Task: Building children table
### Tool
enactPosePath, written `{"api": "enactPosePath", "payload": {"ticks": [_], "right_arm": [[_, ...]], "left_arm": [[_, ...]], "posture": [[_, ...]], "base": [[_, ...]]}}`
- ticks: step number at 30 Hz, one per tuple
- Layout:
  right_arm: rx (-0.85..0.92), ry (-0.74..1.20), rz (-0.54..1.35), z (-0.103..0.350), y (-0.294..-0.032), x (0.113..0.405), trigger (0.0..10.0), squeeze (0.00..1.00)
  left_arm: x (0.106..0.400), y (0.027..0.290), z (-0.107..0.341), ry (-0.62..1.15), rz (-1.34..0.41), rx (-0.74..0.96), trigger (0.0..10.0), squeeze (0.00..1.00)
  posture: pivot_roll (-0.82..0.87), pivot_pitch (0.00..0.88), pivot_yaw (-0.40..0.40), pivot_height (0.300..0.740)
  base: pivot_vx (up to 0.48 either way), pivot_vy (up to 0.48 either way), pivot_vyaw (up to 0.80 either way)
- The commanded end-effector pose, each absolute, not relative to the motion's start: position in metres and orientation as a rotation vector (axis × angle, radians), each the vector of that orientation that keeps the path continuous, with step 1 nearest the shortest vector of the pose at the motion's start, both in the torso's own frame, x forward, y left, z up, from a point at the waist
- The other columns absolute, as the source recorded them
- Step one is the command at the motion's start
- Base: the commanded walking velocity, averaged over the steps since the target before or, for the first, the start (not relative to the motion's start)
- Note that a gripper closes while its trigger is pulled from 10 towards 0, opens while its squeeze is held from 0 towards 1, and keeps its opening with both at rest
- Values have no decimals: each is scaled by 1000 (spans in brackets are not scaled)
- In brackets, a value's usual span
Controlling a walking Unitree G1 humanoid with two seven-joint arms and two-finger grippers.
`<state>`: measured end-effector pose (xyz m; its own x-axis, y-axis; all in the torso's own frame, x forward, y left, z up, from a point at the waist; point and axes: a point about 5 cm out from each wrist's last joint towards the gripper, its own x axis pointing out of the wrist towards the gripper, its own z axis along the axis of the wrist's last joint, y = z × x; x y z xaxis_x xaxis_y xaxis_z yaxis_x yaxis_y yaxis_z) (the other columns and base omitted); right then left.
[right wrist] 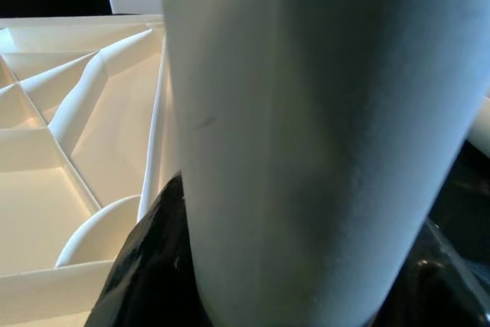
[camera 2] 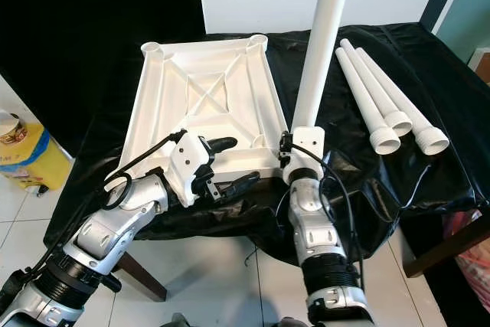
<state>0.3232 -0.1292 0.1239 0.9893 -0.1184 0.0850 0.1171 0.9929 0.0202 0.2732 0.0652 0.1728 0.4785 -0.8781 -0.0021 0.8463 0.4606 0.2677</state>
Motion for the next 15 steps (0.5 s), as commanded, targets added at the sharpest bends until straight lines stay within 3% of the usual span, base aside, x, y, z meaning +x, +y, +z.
{"api": "enactPosePath", "payload": {"ticks": [1, 14, 15], "right_arm": [[1, -10, -142, 109, -132, 319, 10000, 0], [-5, -64, -144, 121, -125, 319, 10000, 0], [-7, -70, -149, 122, -126, 320, 10000, 333]], "left_arm": [[268, 67, 170, -125, -1163, 260, 10000, 0], [268, 67, 170, -127, -1159, 260, 10000, 0], [268, 67, 170, -128, -1161, 262, 10000, 0]], "posture": [[-33, 32, -5, 740], [-36, 28, 2, 740], [-37, 29, 2, 740]], "base": [[0, 0, 0], [0, 0, 0], [0, 0, 0]]}}
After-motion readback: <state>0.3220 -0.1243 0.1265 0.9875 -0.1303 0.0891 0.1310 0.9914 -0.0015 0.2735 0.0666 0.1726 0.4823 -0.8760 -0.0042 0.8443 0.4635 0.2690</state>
